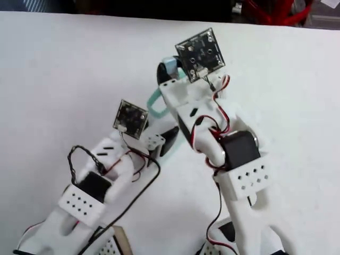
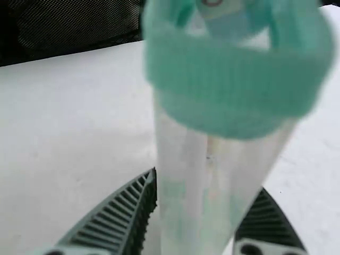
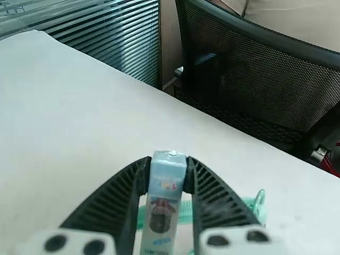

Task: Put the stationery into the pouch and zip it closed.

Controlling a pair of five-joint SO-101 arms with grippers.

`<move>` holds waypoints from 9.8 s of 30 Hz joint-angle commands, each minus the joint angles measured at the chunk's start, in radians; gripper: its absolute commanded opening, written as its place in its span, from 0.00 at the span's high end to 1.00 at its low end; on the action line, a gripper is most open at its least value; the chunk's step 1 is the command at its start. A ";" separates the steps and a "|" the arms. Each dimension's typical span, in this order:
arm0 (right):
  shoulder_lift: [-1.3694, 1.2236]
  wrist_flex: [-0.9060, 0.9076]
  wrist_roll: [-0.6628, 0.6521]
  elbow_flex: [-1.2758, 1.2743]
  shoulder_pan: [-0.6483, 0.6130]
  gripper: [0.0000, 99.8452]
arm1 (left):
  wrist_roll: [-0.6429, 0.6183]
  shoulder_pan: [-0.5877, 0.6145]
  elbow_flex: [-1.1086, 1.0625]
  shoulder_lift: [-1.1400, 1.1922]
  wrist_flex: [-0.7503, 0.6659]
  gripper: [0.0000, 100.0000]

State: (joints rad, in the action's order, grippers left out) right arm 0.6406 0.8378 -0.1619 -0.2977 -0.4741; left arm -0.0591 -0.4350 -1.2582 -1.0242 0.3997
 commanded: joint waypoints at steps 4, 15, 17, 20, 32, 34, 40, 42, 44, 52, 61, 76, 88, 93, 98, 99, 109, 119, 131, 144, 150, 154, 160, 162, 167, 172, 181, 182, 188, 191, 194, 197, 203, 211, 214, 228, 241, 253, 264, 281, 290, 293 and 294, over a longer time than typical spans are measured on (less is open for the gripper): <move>-0.004 0.028 -0.005 0.003 0.008 0.98 | -0.009 0.005 0.041 -0.002 -0.006 0.77; 0.025 0.036 0.127 -0.025 0.008 0.98 | -0.009 0.007 0.041 -0.002 -0.006 0.77; 0.068 0.004 0.127 -0.060 0.007 0.98 | -0.009 0.007 0.041 -0.002 -0.006 0.77; 0.137 -0.076 0.121 -0.135 0.007 0.98 | -0.009 0.007 0.041 -0.002 -0.006 0.77; 0.252 -0.041 0.126 -0.212 0.008 0.77 | -0.009 0.007 0.041 -0.002 -0.006 0.77; 0.252 -0.041 0.121 -0.186 0.015 0.75 | -0.009 0.007 0.041 -0.002 -0.006 0.77; 0.209 0.027 0.129 0.014 0.058 0.76 | -0.009 0.007 0.040 -0.002 -0.006 0.77; 0.166 0.073 0.130 0.084 0.081 0.76 | -0.009 0.002 0.037 -0.002 -0.006 0.77; 0.116 0.122 0.152 0.143 0.111 0.76 | -0.009 0.001 0.017 -0.004 -0.028 0.77; -0.053 0.242 0.282 0.273 0.269 0.76 | 0.032 -0.008 -0.071 -0.008 -0.196 0.86; -0.223 0.343 0.293 0.393 0.285 0.76 | 0.089 -0.062 -0.074 -0.008 -0.175 0.84; -0.280 0.435 0.542 0.402 0.544 0.76 | 0.089 -0.062 -0.071 -0.010 -0.153 0.88; -0.295 0.446 0.620 0.512 0.473 0.76 | 0.167 -0.225 -0.075 -0.002 -0.075 0.88; -0.433 0.552 0.624 0.666 0.421 0.76 | 0.170 -0.222 -0.075 -0.002 -0.075 0.88; -0.621 0.794 0.624 0.850 0.489 0.76 | 0.173 -0.222 -0.075 -0.002 -0.083 0.88; -0.656 0.825 0.624 0.888 0.490 0.76 | 0.173 -0.222 -0.074 -0.002 -0.083 0.88; -0.941 0.875 0.675 1.122 0.484 0.76 | 0.175 -0.222 -0.074 -0.002 -0.083 0.88; -0.941 0.883 0.675 1.102 0.378 0.76 | 0.176 -0.222 -0.071 -0.002 -0.083 0.88; -0.934 0.883 0.628 0.980 0.355 0.85 | 0.176 -0.222 -0.069 -0.004 -0.084 0.88; -0.575 0.881 0.580 0.733 0.412 0.74 | 0.176 -0.189 -0.074 -0.002 -0.112 0.88; -0.633 0.881 0.580 0.720 0.395 0.74 | 0.175 -0.189 -0.074 -0.002 -0.114 0.88; -0.722 0.881 0.585 0.758 0.346 0.74 | 0.175 -0.185 -0.074 -0.002 -0.114 0.88; -0.756 0.881 0.611 0.779 0.329 0.83 | 0.175 -0.185 -0.074 -0.002 -0.115 0.88; -0.756 0.881 0.611 0.778 0.325 0.85 | 0.175 -0.185 -0.074 -0.002 -0.118 0.88; -0.756 0.880 0.611 0.792 0.331 0.95 | 0.175 -0.185 -0.074 -0.002 -0.118 0.88; -0.756 0.880 0.609 0.899 0.354 0.98 | 0.175 -0.185 -0.074 -0.002 -0.118 0.88; -0.754 0.881 0.609 1.080 0.386 0.98 | 0.175 -0.183 -0.072 -0.002 -0.118 0.88; -0.753 0.881 0.609 1.092 0.386 0.98 | 0.175 -0.183 -0.071 -0.002 -0.118 0.88; -0.661 0.881 0.600 1.100 0.387 0.98 | 0.176 -0.145 -0.068 -0.008 -0.120 0.88; -0.604 0.883 0.526 1.099 0.418 0.98 | 0.175 -0.130 -0.068 -0.004 -0.146 0.88; -0.553 0.883 0.460 1.077 0.481 0.98 | 0.175 -0.130 -0.068 -0.004 -0.149 0.88; -0.519 0.883 0.370 0.936 0.493 0.98 | 0.175 -0.131 -0.068 -0.004 -0.149 0.88; -0.460 0.881 0.144 0.813 0.371 0.97 | 0.175 -0.131 -0.068 -0.002 -0.149 0.88; -0.255 0.888 0.318 0.833 0.107 0.70 | 0.169 -0.070 -0.071 -0.002 -0.203 0.88; -0.246 0.888 0.341 0.795 -0.058 0.71 | 0.169 -0.041 -0.072 -0.002 -0.219 0.88; -0.252 0.883 0.417 0.657 -0.142 0.67 | 0.169 -0.044 -0.072 -0.002 -0.219 0.88; -0.644 0.883 0.529 0.994 -0.142 0.67 | 0.169 -0.045 -0.072 -0.004 -0.216 0.88; -0.576 0.886 0.262 0.858 -0.084 0.99 | 0.170 -0.047 -0.072 -0.004 -0.218 0.88; -0.582 0.881 -0.017 0.839 0.113 0.98 | 0.011 -0.036 0.074 -0.012 0.048 0.72; -0.588 0.881 -0.941 1.063 0.159 0.98 | 0.152 0.165 0.325 -0.012 0.321 0.73; -0.598 0.885 -1.062 1.037 0.223 0.98 | 0.229 0.061 0.199 -0.010 0.169 0.73; -0.579 0.886 -1.131 0.914 0.262 0.98 | 0.187 0.031 0.161 -0.002 0.061 0.73; -0.564 0.886 -1.155 0.865 0.271 0.98 | 0.175 0.025 0.153 -0.002 0.037 0.73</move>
State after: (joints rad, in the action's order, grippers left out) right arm 0.0391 1.7215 -1.2543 0.6414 -0.2394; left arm 0.1450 -0.3767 -1.1017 -1.0165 0.5301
